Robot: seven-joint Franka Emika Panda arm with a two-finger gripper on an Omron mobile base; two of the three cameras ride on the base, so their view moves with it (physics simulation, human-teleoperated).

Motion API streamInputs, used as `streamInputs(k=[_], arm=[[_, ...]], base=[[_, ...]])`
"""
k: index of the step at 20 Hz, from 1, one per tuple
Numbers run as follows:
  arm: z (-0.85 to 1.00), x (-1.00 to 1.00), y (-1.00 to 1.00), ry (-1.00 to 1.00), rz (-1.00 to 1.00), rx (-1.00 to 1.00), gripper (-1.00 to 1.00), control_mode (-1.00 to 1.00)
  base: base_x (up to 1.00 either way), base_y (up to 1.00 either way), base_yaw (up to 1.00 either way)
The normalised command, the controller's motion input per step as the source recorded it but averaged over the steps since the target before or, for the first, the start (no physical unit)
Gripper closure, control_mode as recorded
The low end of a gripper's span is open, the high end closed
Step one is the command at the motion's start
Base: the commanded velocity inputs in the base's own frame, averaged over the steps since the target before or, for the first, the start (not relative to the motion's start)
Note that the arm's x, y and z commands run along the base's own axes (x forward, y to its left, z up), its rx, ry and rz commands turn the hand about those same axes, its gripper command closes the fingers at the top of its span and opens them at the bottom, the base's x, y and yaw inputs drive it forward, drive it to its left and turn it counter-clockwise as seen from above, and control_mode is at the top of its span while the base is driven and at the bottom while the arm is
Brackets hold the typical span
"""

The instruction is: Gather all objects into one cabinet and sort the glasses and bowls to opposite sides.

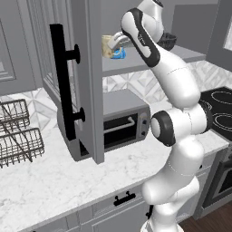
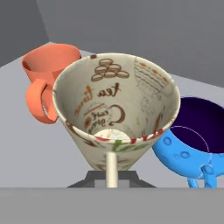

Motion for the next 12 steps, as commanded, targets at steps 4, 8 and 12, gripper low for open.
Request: streamInputs(k=[4,8,12], arm=[[0.0,0.0,0.27,0.09,0.0,0.0,1.0,-1.0],[-0.02,0.02,0.18,0.11,0.0,0.0,1.0,-1.0],[0.0,0.29,0.0,0.02,0.0,0.0,1.0,-1.0]], base=[[0.0,0.0,0.0],[0.0,0.0,0.0],[0.0,0.0,0.0]])
